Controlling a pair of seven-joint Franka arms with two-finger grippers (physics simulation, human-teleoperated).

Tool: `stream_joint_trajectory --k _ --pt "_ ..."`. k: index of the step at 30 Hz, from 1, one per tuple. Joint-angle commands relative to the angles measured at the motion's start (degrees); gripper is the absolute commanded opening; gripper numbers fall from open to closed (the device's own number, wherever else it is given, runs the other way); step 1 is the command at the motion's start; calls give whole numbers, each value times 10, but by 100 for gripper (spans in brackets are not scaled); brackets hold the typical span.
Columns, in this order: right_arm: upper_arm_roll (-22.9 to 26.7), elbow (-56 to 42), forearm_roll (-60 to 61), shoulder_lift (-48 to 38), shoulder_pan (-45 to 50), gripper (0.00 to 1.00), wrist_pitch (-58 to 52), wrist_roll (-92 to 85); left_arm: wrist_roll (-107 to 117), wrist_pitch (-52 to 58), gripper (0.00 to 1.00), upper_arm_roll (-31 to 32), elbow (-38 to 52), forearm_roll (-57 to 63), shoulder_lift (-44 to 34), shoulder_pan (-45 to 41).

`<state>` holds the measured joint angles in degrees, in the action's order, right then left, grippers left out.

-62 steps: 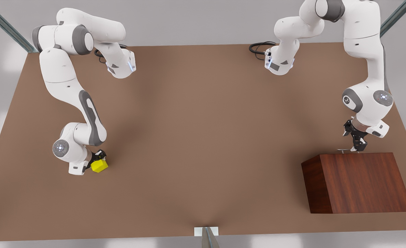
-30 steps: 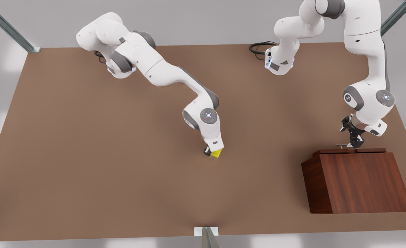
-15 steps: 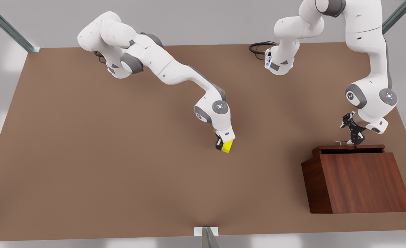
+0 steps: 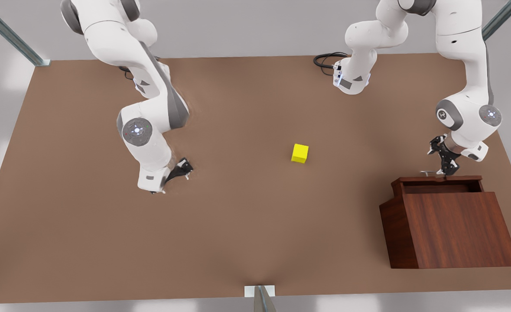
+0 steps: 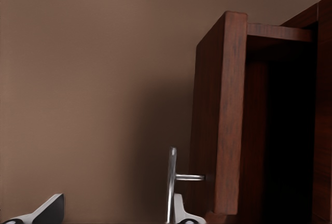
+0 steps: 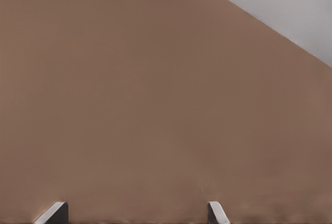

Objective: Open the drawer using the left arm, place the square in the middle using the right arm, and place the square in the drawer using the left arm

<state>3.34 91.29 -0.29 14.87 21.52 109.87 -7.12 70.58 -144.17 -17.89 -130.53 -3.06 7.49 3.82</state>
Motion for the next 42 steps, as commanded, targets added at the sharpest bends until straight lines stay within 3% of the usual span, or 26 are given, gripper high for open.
stream_joint_trajectory --k 1,3,5,10,11,15,18,31,36,40,42 --pt "0 0 0 -8 -11 100 -10 10 0 0 100 0 -1 0 -1 0" --pt "-1 -2 1 -49 -113 100 -62 44 0 -1 100 -4 -10 0 -6 0" --pt "-41 -26 1 -46 -205 100 -108 41 0 0 100 -4 -10 0 -6 0" --pt "-51 -13 -13 -70 -261 100 -124 22 0 0 100 -4 -24 0 -19 -1" --pt "-57 -8 -10 -68 -264 100 -154 30 1 0 100 -4 -25 0 -21 -1" --pt "-59 -19 -26 -60 -261 100 -96 22 0 1 100 -6 -38 0 -32 -2" --pt "-58 -90 -12 -41 -265 100 -142 30 1 1 100 -6 -47 0 -40 -2" --pt "-56 -117 -15 -34 -269 100 -143 25 1 13 100 -10 -60 0 -57 -2" --pt "-57 -117 -14 -34 -269 100 -142 26 0 60 100 -10 -60 2 -99 -4" --pt "-56 -117 -14 -33 -268 100 -142 29 -30 87 100 -6 -39 50 -152 -54" --pt "-57 -117 -14 -33 -269 100 -141 29 -91 88 100 31 19 50 -125 -95"
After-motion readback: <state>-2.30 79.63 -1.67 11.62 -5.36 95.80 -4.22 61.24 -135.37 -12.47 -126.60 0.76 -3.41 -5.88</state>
